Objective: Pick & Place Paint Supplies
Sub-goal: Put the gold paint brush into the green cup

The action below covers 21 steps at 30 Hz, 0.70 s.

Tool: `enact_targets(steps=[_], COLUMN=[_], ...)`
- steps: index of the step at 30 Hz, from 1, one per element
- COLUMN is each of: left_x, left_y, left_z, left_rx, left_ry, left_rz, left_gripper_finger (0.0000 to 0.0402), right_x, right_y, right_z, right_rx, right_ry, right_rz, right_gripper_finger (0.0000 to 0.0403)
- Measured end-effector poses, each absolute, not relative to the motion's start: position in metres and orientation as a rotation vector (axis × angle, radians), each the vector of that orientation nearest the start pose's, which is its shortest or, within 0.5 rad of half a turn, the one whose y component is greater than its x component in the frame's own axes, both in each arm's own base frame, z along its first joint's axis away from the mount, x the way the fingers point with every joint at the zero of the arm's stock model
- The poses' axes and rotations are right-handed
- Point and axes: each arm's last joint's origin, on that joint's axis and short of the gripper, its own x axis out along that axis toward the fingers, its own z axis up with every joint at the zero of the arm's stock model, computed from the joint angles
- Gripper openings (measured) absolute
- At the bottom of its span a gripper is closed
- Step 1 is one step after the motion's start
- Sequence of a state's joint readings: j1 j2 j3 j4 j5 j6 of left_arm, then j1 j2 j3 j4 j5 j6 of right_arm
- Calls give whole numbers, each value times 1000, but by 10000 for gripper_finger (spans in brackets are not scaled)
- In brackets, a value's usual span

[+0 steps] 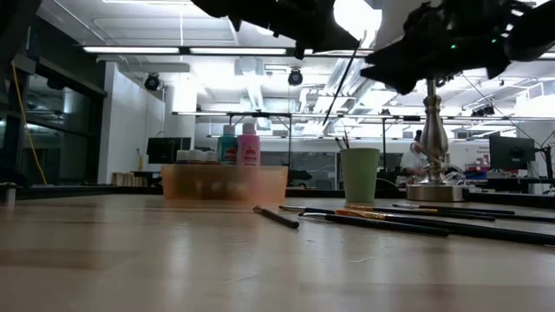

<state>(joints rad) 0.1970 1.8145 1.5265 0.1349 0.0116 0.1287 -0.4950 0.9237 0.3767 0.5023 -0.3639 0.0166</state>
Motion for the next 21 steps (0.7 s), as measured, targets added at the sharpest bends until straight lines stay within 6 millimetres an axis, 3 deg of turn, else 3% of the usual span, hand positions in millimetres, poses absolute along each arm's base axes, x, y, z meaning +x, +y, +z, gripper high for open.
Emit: enact_targets(steps=[12, 16, 21], left_x=[423, 423, 423], left_y=[84, 84, 84], left_z=[333, 333, 333], left_rx=[117, 117, 117], left_ry=[166, 166, 166], left_rz=[171, 165, 164], left_gripper_finger=[0, 0, 0], right_x=[199, 199, 199], right_y=[-88, -88, -88], right_z=[226, 227, 229], right_rx=[-8, -13, -19], right_ry=[-34, -45, -60], right_rz=[-169, -170, -169], right_gripper_finger=[227, 188, 107])
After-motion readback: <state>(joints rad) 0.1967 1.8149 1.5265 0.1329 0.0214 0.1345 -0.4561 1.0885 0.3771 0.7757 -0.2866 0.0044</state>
